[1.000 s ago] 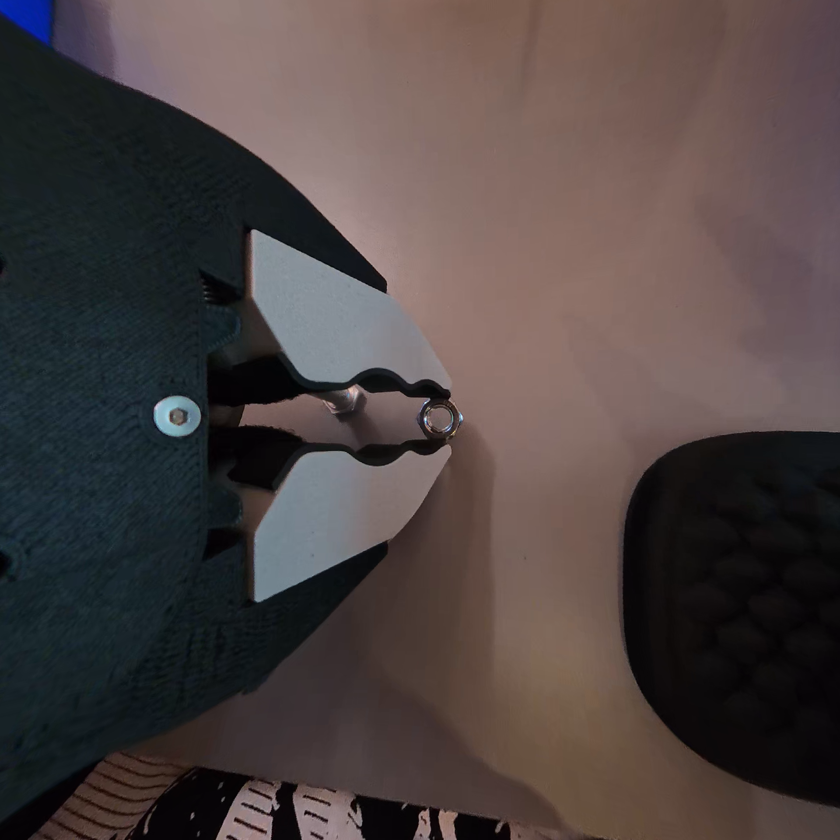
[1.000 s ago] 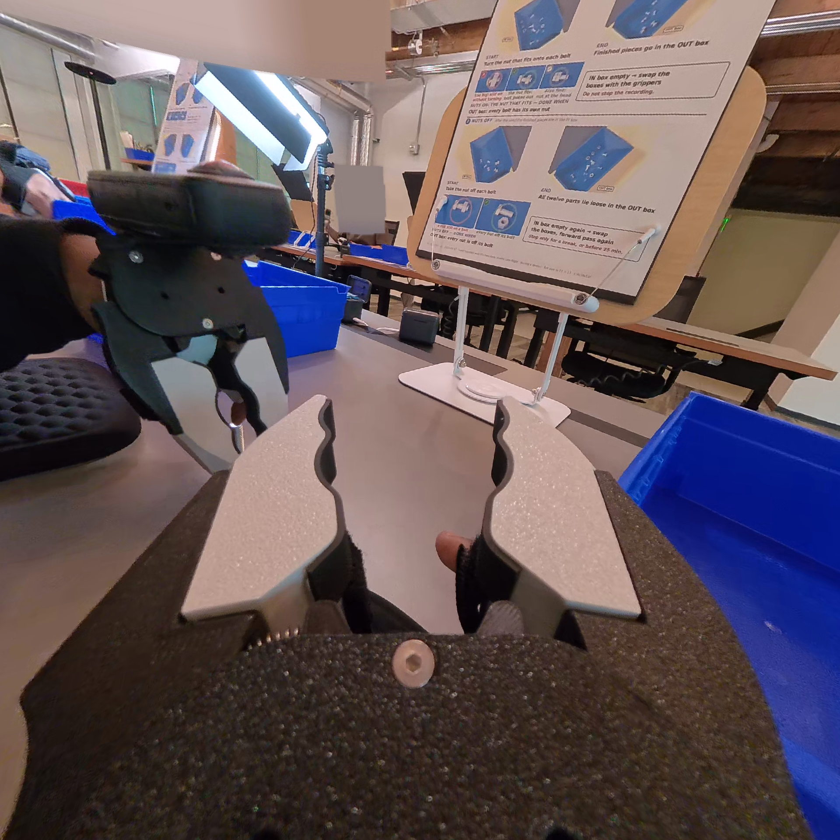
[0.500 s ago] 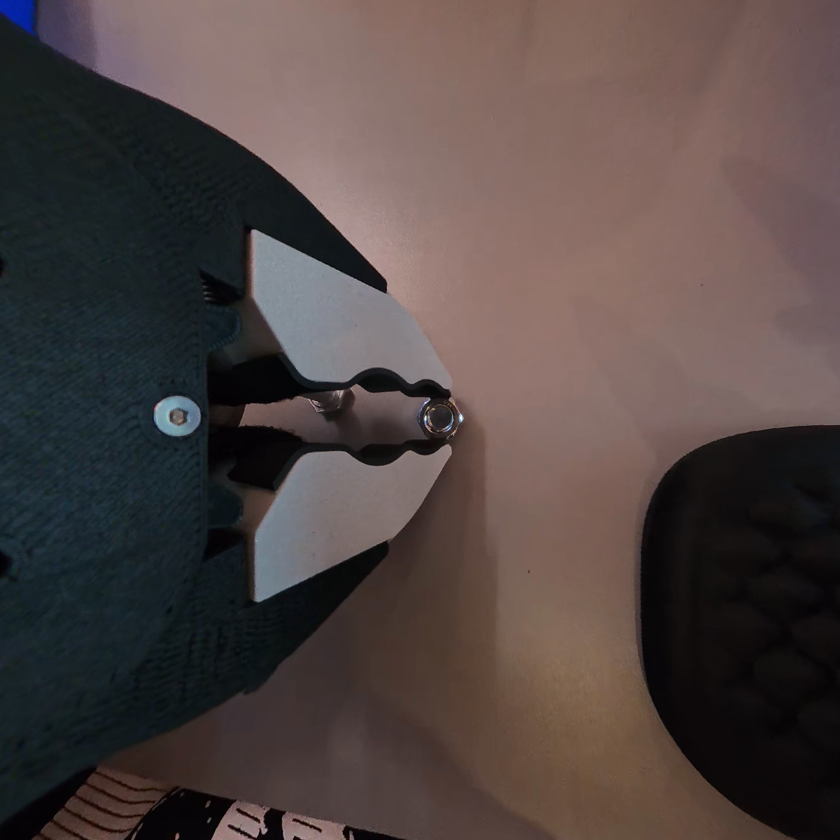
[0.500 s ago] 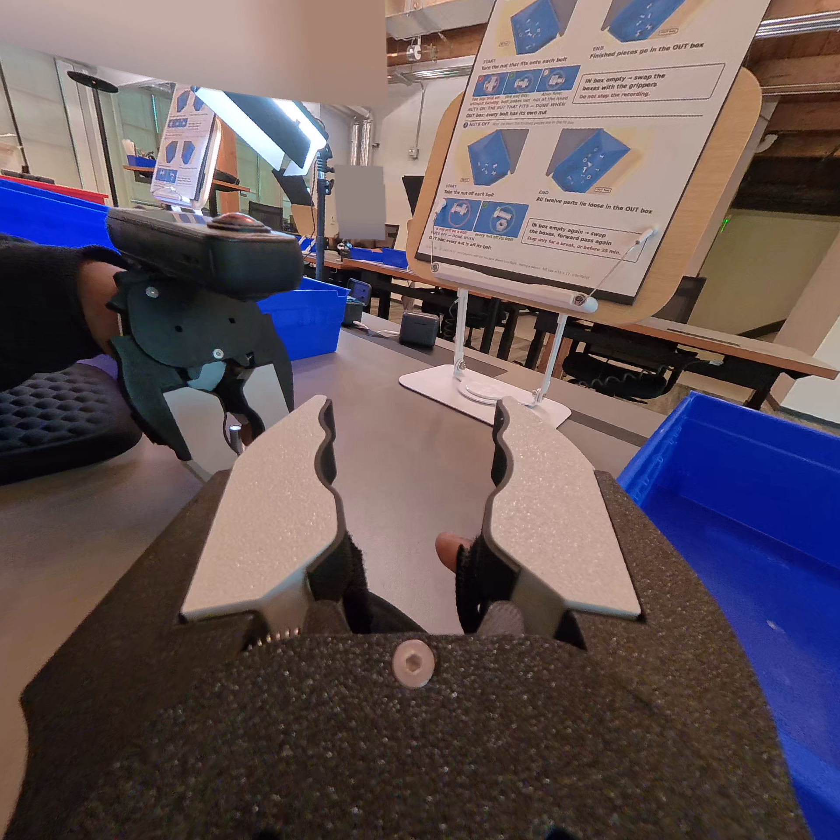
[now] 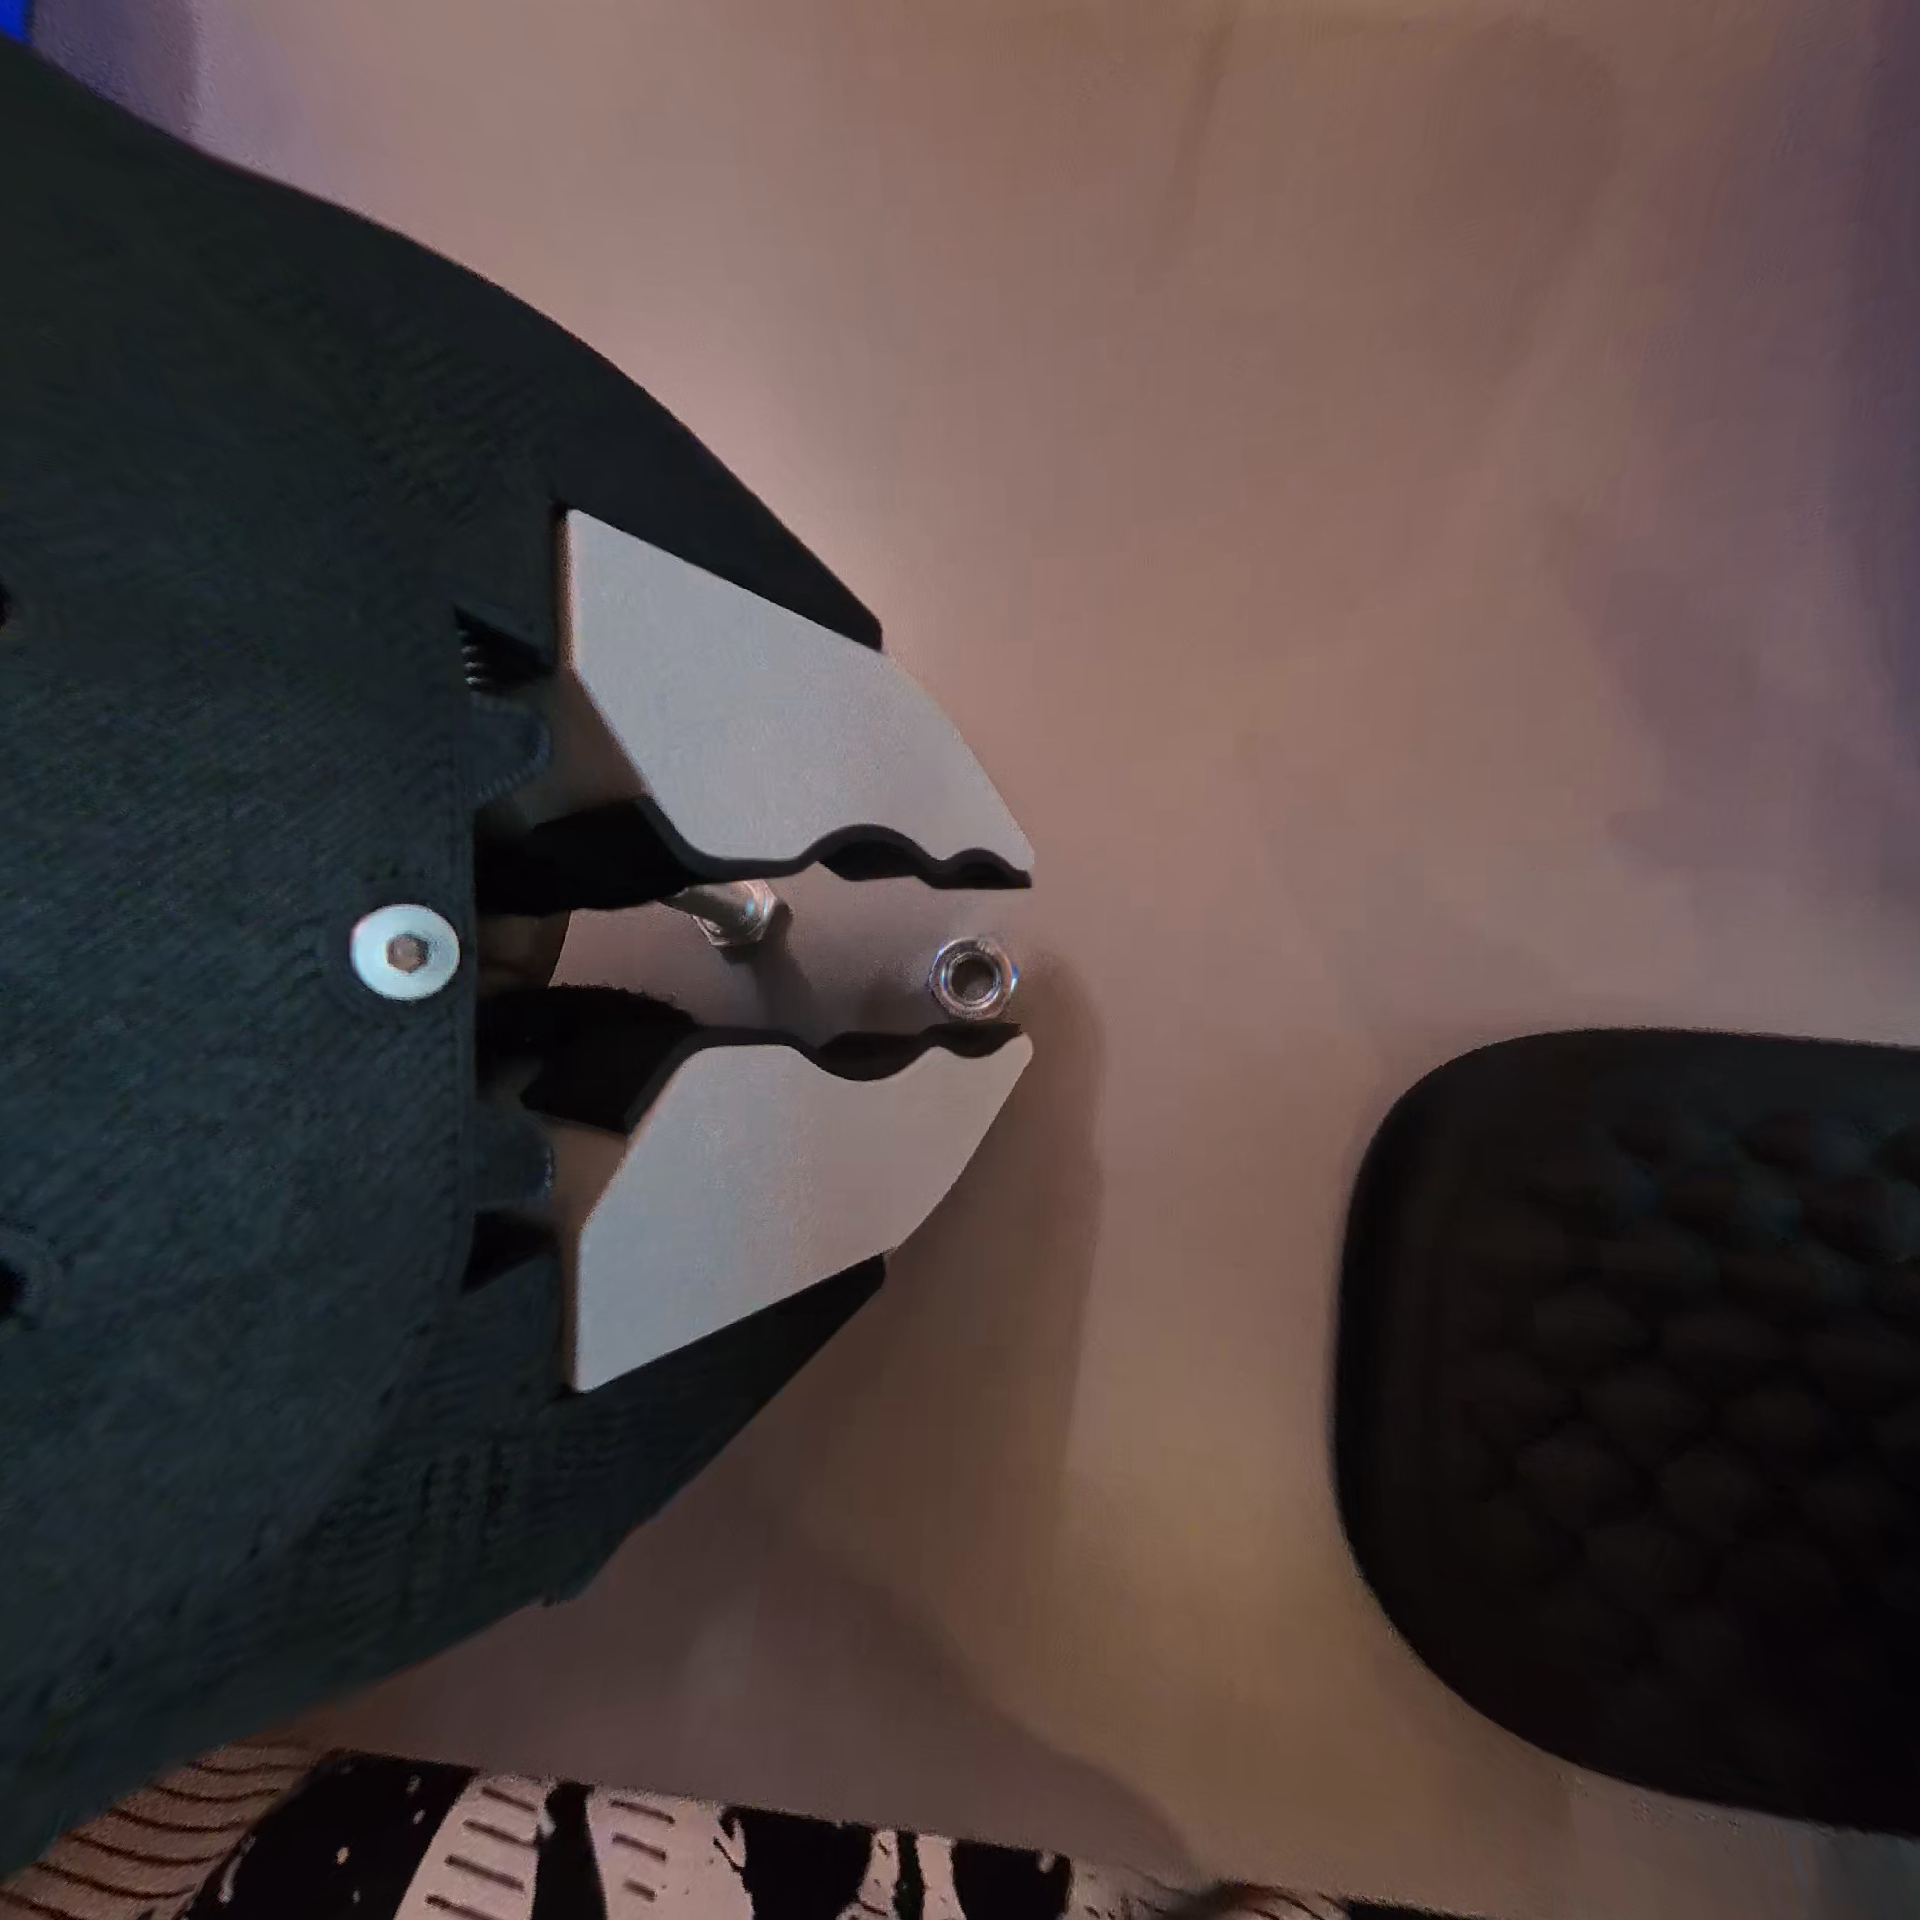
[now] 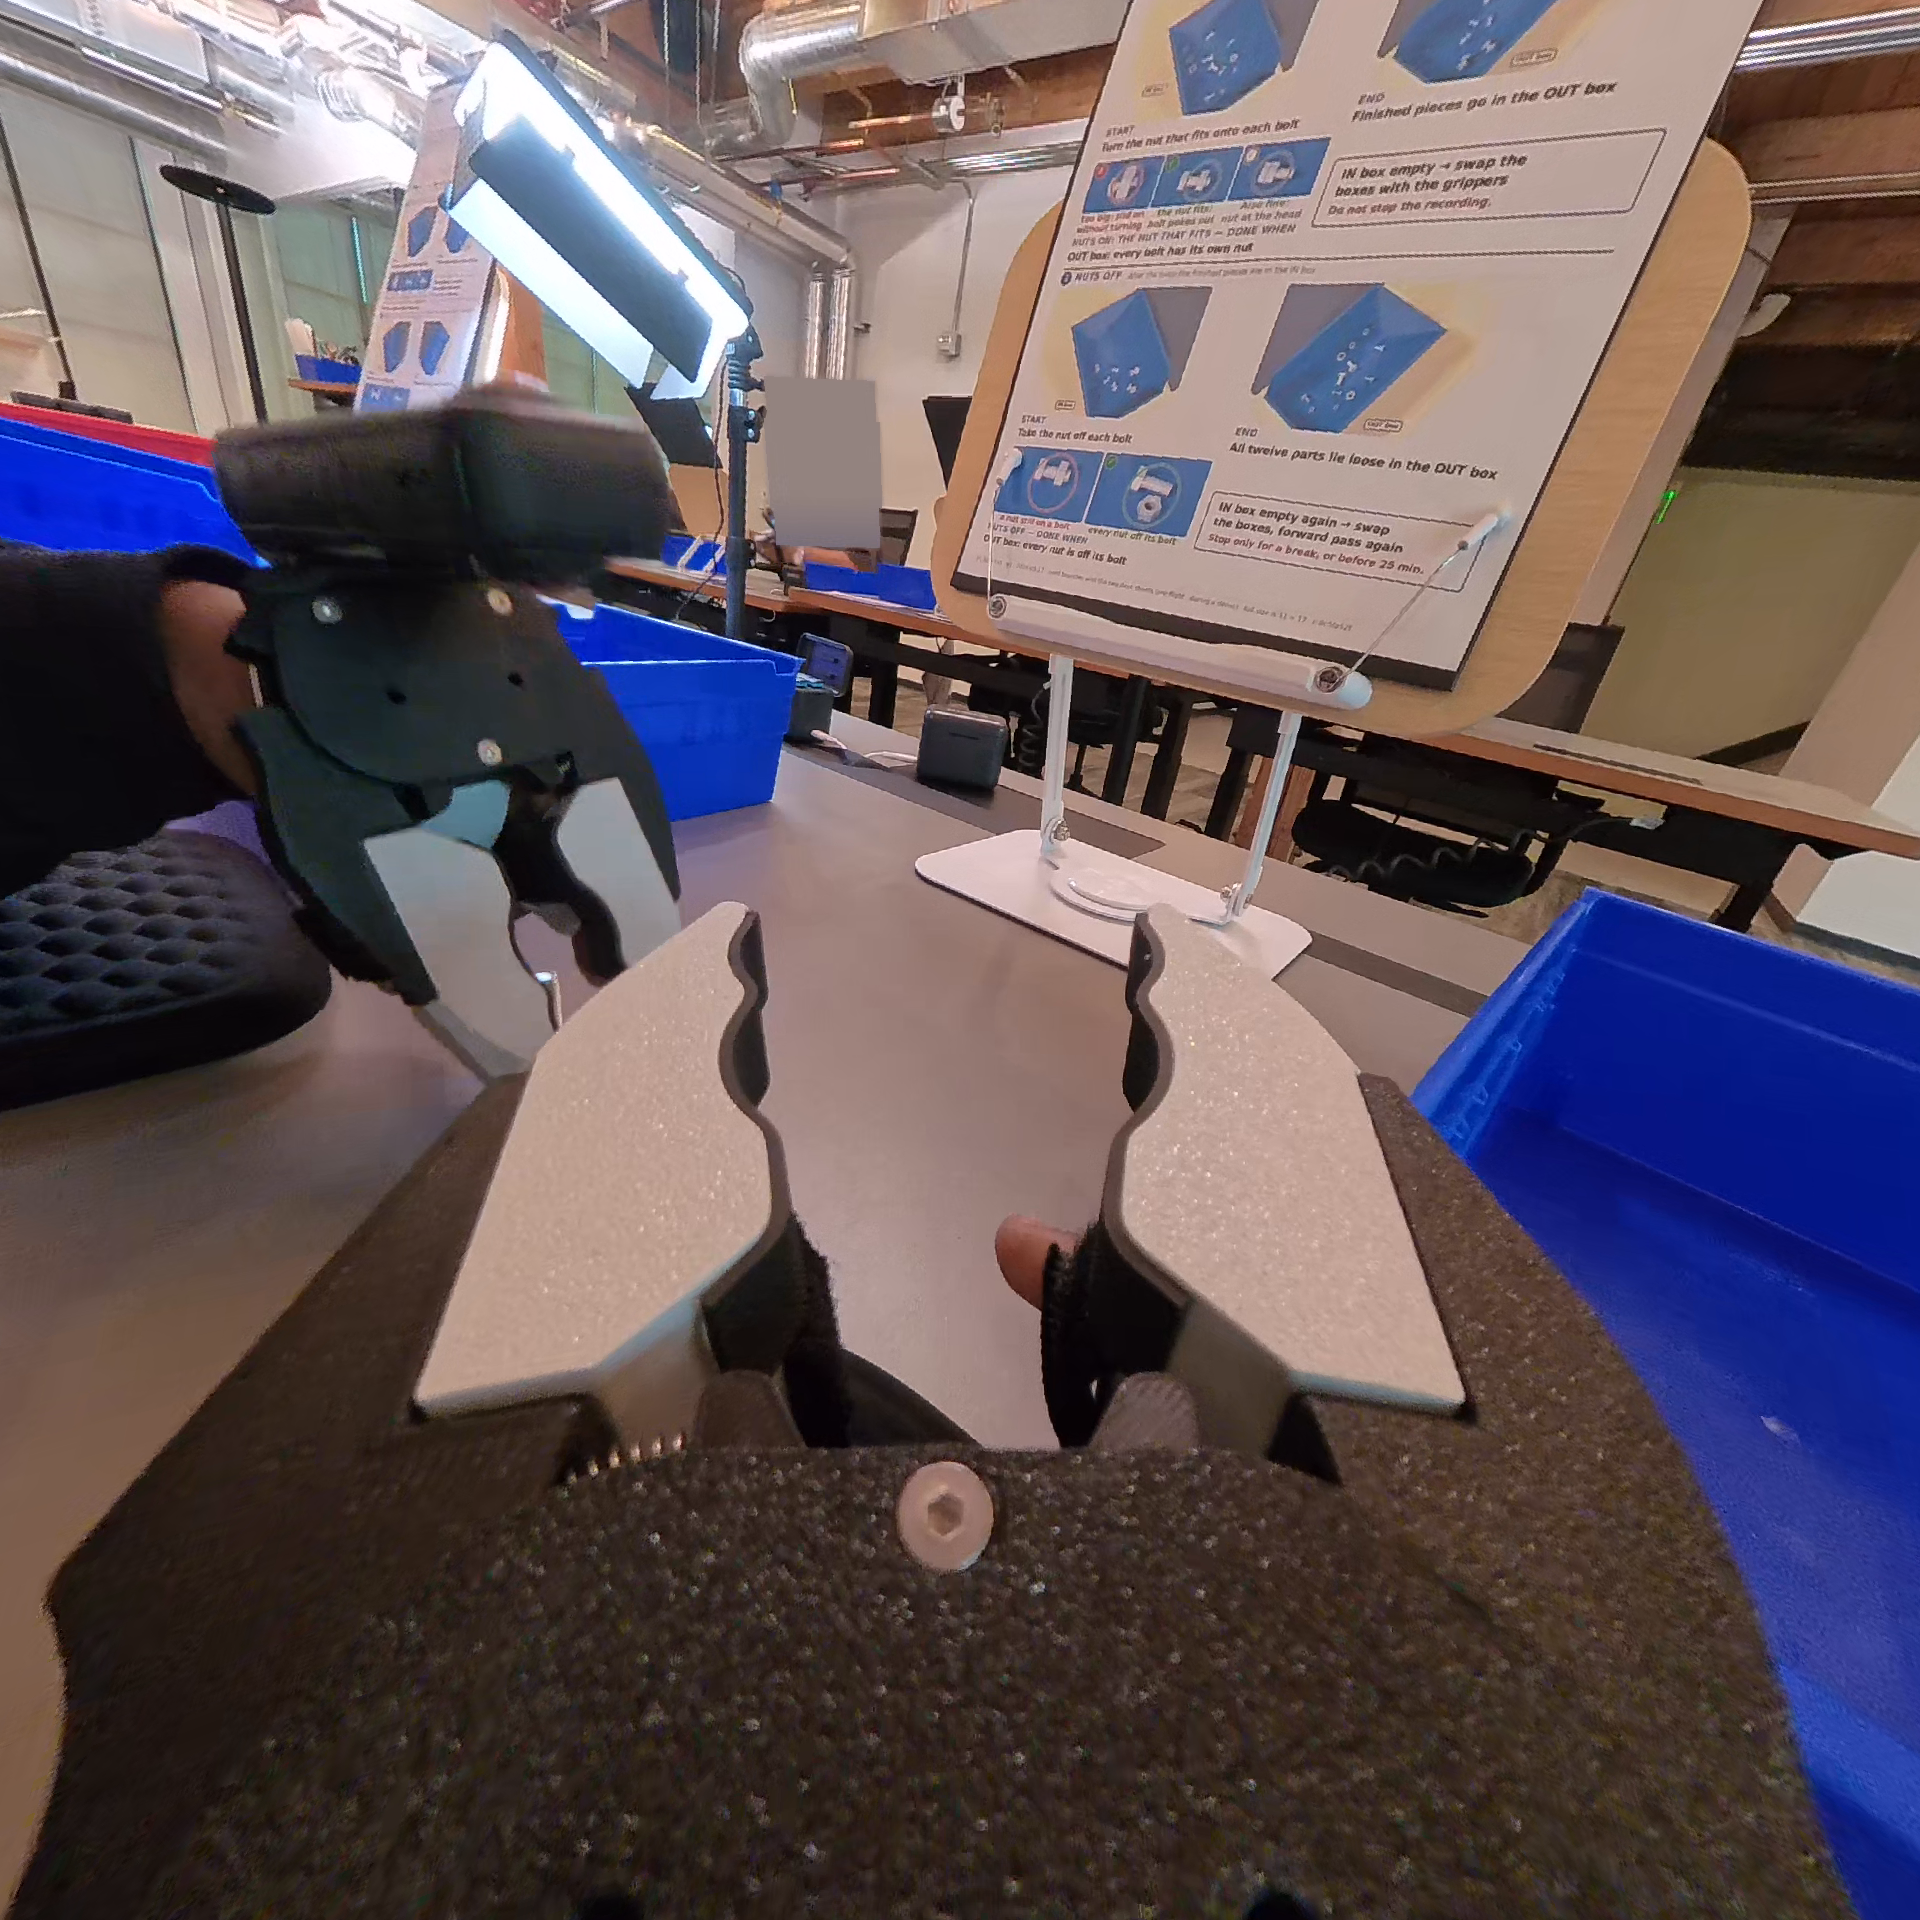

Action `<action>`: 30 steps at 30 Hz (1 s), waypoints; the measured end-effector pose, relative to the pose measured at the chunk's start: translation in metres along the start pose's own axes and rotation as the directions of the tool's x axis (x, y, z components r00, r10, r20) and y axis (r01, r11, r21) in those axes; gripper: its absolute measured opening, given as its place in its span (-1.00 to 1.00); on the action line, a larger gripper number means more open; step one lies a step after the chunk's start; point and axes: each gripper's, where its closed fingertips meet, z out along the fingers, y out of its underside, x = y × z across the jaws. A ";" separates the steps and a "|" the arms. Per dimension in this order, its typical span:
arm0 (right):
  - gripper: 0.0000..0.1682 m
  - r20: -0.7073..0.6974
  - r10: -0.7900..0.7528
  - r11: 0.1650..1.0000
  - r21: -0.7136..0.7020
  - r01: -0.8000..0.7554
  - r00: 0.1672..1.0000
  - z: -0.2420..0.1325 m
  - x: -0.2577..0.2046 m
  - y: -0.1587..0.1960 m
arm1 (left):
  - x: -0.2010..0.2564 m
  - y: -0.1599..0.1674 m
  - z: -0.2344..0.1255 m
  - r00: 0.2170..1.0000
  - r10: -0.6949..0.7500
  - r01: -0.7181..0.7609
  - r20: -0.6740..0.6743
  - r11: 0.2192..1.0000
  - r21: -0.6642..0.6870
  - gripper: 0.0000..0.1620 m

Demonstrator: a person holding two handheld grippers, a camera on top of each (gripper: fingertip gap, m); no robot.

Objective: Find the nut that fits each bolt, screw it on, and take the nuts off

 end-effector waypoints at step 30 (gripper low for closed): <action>-0.68 0.460 0.228 0.768 -0.627 0.133 0.858 0.098 -0.141 0.083 | -0.003 0.011 -0.130 0.955 -0.295 0.122 0.005 0.411 0.904 -0.27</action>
